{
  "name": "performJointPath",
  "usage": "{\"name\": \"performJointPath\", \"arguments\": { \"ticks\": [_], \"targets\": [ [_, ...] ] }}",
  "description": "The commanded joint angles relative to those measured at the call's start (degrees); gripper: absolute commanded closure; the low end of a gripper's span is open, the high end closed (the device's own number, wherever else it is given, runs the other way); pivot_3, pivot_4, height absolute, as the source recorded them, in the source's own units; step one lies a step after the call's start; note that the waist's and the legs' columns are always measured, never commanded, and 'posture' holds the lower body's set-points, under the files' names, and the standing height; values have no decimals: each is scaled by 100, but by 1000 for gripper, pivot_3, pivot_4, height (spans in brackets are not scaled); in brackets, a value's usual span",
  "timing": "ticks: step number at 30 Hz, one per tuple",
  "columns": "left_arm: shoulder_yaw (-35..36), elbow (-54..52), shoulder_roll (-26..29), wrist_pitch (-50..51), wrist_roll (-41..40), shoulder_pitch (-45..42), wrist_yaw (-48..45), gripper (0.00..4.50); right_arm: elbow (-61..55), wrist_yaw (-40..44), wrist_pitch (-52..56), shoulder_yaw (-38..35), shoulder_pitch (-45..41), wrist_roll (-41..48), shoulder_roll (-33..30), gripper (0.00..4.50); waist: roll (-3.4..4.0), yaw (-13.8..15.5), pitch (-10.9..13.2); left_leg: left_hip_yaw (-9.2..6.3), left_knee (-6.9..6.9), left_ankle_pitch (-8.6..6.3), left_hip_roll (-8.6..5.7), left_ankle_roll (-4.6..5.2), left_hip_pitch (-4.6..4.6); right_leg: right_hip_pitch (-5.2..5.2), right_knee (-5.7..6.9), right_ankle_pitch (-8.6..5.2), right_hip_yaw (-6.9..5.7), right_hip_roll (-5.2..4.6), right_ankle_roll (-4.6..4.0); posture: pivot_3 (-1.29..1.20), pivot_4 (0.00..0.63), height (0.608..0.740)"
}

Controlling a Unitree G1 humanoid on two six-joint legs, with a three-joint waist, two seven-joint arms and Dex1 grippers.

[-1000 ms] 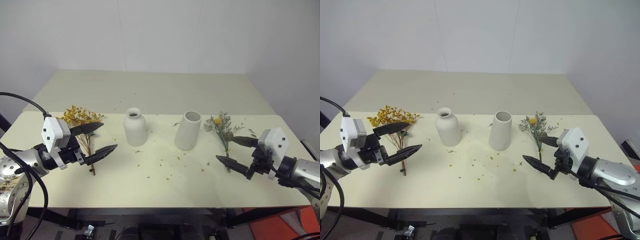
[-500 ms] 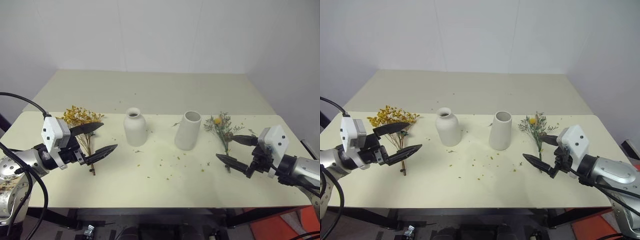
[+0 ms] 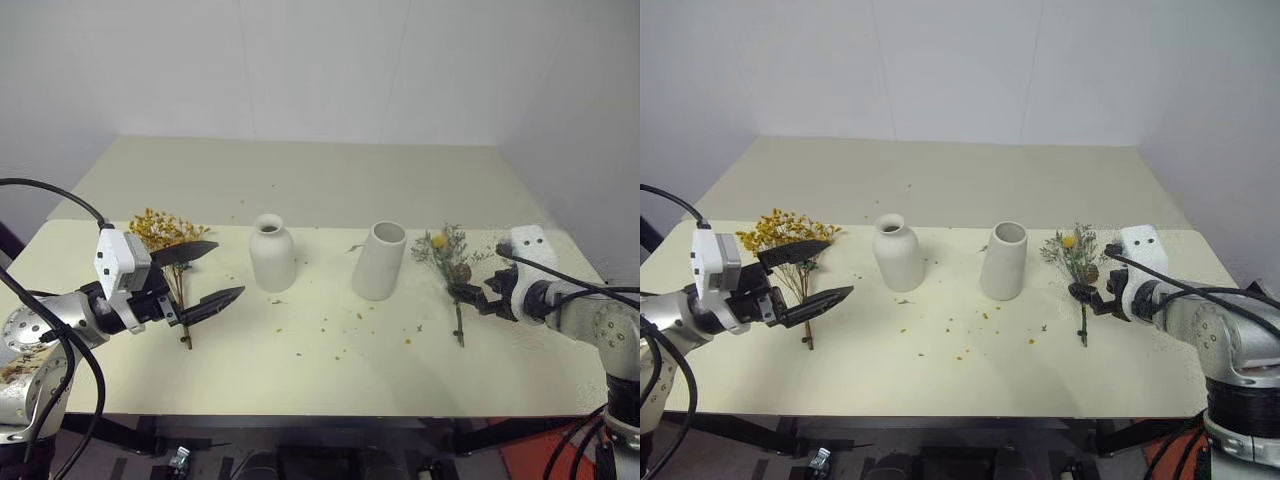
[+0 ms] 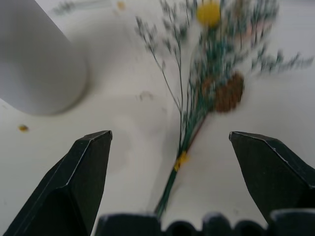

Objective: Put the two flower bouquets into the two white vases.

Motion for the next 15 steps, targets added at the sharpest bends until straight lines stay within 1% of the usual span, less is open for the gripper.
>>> {"name": "performJointPath", "arguments": {
  "ticks": [1,4,12,15],
  "targets": [
    [-265,-23,9,126,-33,-414,79,27,292,-88,318,58,-371,-185,48,0,0,0,0,0,0,0,0,0,1,0,0,0,0,1,1,0,150,740],
    [-555,42,-68,189,-3,-771,103,27,628,-105,272,246,-557,-380,129,0,0,-6,0,0,0,0,0,0,2,3,0,1,0,2,4,0,150,740],
    [-1418,323,-117,630,331,-1788,194,27,2243,14,-402,999,-1191,-1061,335,0,0,-44,0,0,0,0,0,0,-4,-3,2,7,2,6,12,0,150,740],
    [-1728,484,-219,699,531,-2180,226,0,2690,96,-689,1149,-1346,-1250,481,592,0,-66,0,0,0,0,0,1,-3,-3,2,8,3,6,14,0,150,740]
  ]
}}
